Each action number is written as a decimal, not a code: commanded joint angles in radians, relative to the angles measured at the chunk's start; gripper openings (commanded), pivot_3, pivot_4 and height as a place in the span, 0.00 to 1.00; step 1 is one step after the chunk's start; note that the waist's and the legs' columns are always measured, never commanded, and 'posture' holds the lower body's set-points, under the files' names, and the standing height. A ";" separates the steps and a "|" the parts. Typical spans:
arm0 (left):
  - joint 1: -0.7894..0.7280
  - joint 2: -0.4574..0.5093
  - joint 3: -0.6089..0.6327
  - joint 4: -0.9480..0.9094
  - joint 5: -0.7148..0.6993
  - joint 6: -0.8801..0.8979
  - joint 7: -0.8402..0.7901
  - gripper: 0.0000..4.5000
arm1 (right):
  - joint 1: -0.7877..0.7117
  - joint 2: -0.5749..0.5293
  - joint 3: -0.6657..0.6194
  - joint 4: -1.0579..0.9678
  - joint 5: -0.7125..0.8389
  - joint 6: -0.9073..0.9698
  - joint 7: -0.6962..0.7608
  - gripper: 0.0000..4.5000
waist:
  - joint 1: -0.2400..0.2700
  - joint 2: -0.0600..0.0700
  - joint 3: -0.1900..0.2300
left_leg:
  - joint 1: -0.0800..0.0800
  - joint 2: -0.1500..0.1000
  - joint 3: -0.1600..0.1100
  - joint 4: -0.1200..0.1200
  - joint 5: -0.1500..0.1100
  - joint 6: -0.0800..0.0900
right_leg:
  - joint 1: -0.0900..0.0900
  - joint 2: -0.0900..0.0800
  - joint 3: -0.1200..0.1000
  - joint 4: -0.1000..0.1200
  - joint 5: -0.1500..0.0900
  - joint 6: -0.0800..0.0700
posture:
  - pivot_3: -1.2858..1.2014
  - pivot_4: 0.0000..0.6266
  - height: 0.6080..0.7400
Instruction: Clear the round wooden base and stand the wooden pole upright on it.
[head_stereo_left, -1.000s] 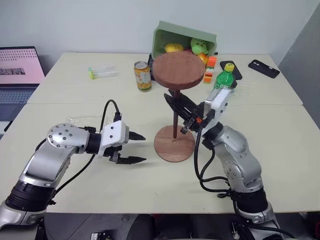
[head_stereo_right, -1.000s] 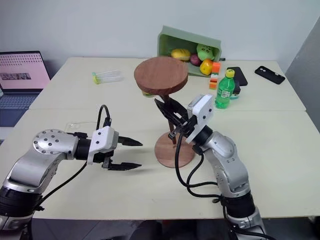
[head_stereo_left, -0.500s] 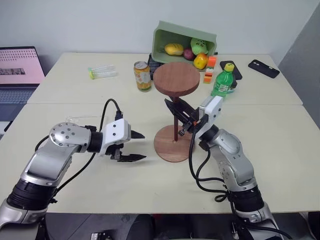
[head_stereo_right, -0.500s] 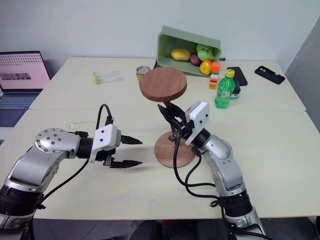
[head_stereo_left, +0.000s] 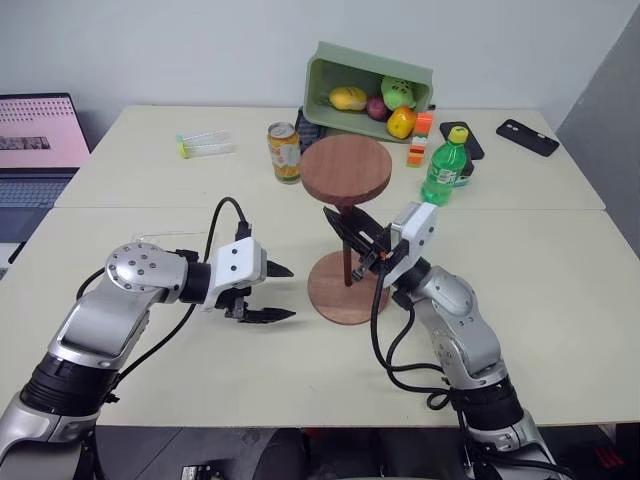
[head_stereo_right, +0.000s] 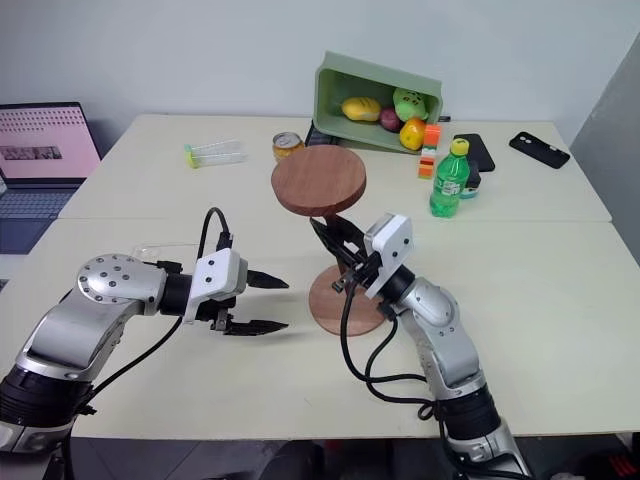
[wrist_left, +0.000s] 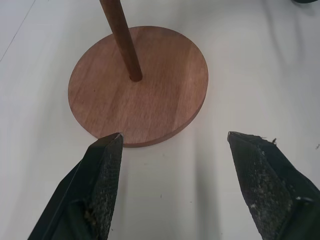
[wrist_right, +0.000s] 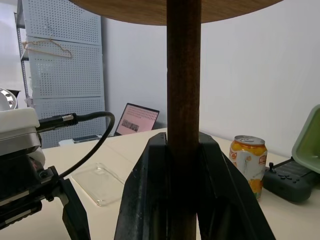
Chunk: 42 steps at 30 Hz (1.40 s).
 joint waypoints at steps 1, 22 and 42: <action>-0.010 -0.002 0.004 0.004 0.005 -0.025 -0.007 0.77 | 0.008 -0.001 0.007 0.008 -0.011 -0.028 0.008 0.05 | 0.000 0.000 0.000 | 0.000 0.000 0.000 0.000 0.000 0.000 | 0.000 0.000 0.000 0.000 0.000 0.000 | 0.52 0.24 1.00; -0.015 -0.012 0.000 0.004 0.021 -0.045 -0.015 0.77 | 0.016 -0.048 0.016 0.008 0.016 0.013 0.064 0.05 | 0.000 0.000 0.000 | 0.002 0.000 0.000 0.000 0.000 0.000 | 0.002 0.000 0.000 0.001 0.000 0.000 | 0.52 0.24 1.00; -0.028 -0.042 0.014 0.005 -0.002 -0.036 -0.001 0.77 | 0.048 -0.046 -0.037 0.121 -0.005 0.068 -0.005 0.05 | 0.007 0.000 -0.002 | 0.012 0.000 0.000 -0.001 0.000 0.001 | 0.012 0.001 0.000 -0.002 0.000 0.000 | 0.52 0.24 1.00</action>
